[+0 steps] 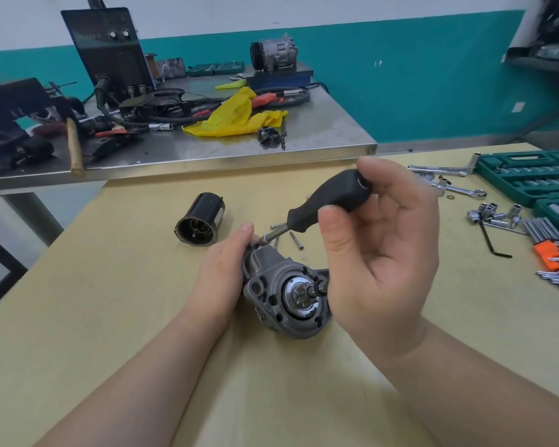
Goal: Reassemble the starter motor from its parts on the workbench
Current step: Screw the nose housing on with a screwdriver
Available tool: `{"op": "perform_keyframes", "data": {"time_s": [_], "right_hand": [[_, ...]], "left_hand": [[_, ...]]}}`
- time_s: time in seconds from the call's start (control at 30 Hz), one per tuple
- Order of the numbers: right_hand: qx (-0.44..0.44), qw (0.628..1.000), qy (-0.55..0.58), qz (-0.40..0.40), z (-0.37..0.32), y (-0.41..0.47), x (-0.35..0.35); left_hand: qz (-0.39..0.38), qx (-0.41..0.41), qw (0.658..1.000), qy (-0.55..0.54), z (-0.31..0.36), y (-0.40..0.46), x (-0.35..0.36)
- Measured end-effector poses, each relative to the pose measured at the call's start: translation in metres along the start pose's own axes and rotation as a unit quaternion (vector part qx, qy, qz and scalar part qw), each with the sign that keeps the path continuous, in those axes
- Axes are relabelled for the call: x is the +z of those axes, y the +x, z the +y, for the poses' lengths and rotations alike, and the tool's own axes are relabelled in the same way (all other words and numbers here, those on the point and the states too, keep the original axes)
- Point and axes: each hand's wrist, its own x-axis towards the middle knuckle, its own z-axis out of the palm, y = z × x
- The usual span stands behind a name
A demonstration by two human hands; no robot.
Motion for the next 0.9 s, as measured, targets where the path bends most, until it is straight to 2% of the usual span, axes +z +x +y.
{"op": "perform_keyframes", "data": {"time_s": [0.1, 0.27, 0.43, 0.73, 0.9], "right_hand": [[0.009, 1.000, -0.019, 0.017, 0.0027, 0.0027, -0.0018], [0.082, 0.994, -0.014, 0.072, 0.0045, 0.0014, -0.0059], [0.067, 0.997, 0.005, 0.032, -0.0001, -0.0001, -0.0036], [0.052, 0.997, -0.014, 0.048, 0.0044, 0.0060, -0.0058], [0.039, 0.998, 0.037, -0.020, 0.0011, -0.0010, -0.0060]], "left_hand": [[-0.001, 0.010, 1.000, 0.006, -0.0008, 0.0004, -0.0001], [0.006, -0.013, 1.000, -0.015, -0.0034, 0.0030, -0.0003], [-0.002, -0.016, 1.000, -0.018, -0.0046, 0.0036, -0.0018], [0.001, 0.001, 1.000, 0.006, -0.0005, 0.0007, 0.0003], [-0.002, -0.005, 1.000, -0.007, -0.0005, -0.0003, 0.0007]]}}
